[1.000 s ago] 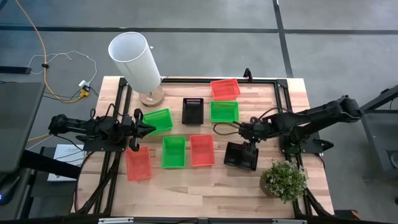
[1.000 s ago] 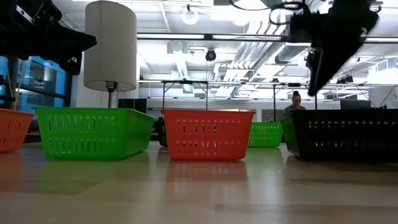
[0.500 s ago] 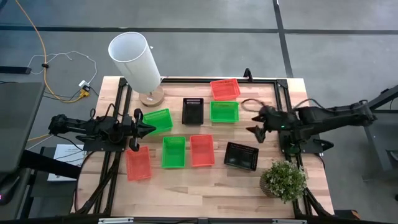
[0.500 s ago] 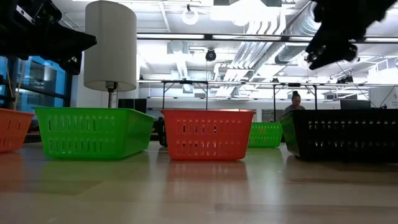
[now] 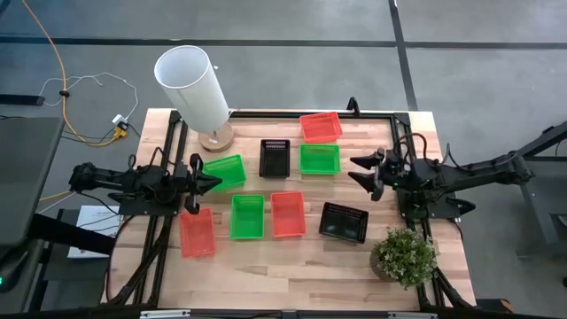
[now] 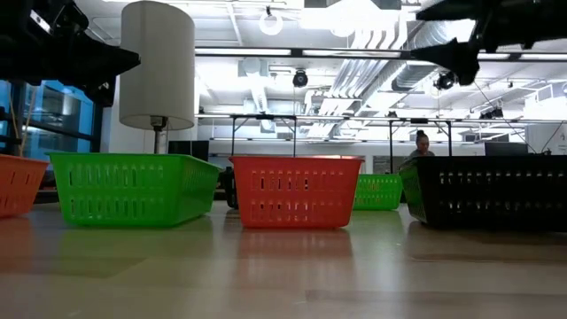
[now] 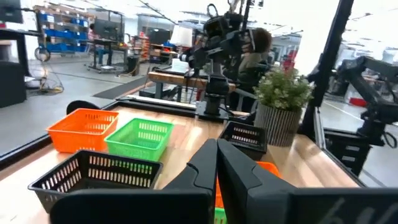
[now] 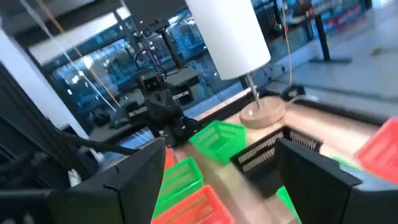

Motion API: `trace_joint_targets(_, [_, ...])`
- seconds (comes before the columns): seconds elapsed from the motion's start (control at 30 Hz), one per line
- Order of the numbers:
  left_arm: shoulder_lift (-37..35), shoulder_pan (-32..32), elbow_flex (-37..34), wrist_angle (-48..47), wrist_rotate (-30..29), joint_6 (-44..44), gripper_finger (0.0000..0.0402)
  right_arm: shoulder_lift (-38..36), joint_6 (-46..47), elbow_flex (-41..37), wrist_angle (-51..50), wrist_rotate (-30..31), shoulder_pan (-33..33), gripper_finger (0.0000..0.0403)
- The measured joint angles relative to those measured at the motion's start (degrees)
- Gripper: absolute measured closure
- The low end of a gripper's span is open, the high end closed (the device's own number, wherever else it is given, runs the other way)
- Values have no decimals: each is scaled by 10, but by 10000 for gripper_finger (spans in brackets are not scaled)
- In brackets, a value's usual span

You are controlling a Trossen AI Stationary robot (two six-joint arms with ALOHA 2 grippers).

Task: Stack baskets by color
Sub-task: Stack the black bin on the black bin

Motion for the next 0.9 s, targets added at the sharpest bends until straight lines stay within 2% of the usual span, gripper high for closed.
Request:
trace_joint_targets(0.23, [0, 0, 0, 60, 4, -135, 401, 0, -9, 15, 17, -7, 0, 114])
trace_joint_targets(0.47, [0, 0, 0, 80, 4, -145, 401, 0, 31, 15, 18, -11, 0, 114])
trace_joint_targets(0.57, [0, 0, 0, 84, -14, -150, 401, 0, 36, 15, 20, -12, 0, 114])
trace_joint_targets(0.67, [0, 0, 0, 137, -28, -208, 401, 0, 36, 15, 30, -10, 0, 114])
trace_joint_targets(0.77, [5, 0, 3, 181, -16, -216, 401, 0, 35, 15, 39, -7, 0, 114])
trace_joint_targets(0.9, [36, -2, 42, 148, -35, -226, 382, 0, 35, 15, 44, -6, 0, 114])
